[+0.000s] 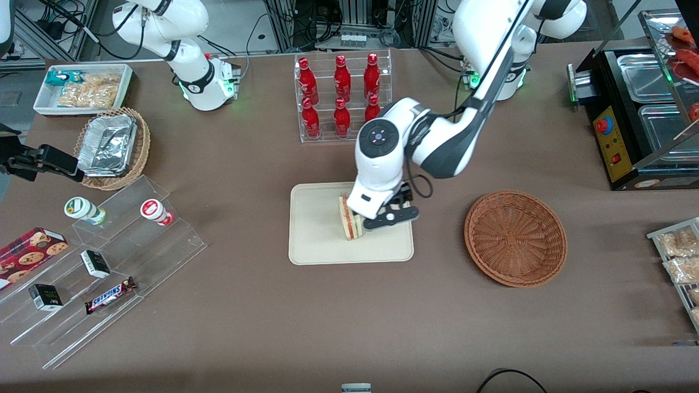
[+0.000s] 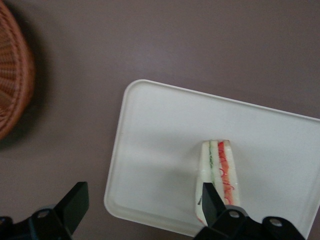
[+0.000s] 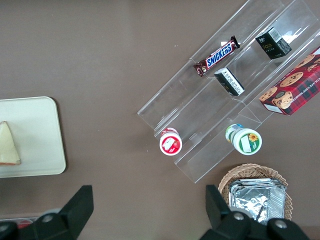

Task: Place sandwich from basket to tray
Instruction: 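Raise the left gripper off the sandwich and withdraw it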

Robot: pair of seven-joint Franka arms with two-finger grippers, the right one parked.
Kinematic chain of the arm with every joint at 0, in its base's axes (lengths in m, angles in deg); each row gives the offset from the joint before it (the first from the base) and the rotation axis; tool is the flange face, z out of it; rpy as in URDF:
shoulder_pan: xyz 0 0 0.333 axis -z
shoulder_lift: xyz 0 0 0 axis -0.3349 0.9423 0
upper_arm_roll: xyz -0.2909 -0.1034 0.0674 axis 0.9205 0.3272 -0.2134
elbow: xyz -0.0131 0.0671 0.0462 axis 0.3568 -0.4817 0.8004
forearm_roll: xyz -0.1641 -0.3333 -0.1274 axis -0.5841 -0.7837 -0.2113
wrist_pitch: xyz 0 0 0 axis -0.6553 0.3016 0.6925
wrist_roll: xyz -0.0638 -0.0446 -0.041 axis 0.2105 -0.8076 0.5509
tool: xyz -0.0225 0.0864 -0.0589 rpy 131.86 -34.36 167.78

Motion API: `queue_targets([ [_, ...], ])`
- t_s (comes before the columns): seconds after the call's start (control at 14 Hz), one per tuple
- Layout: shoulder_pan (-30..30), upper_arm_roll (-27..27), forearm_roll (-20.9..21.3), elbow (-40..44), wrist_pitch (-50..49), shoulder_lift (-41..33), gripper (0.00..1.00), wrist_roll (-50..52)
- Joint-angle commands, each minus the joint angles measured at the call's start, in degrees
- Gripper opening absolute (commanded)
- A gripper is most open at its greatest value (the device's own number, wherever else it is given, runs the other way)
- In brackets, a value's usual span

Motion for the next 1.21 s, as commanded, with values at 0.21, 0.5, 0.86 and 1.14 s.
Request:
queue_targets([
  [0.21,-5.7,-9.1,-0.5,-11.7,-7.5,-17.6,1.0,-16.7],
  [0.5,-18.7,-9.1,-2.0,-11.9,-15.5,-23.4,1.0,-35.0],
  [0.86,-26.7,-9.2,-2.0,-11.6,-22.4,-28.4,1.0,-44.8],
  [1.14,-26.9,-9.2,-1.9,-9.9,-22.9,-27.7,1.0,-44.6],
])
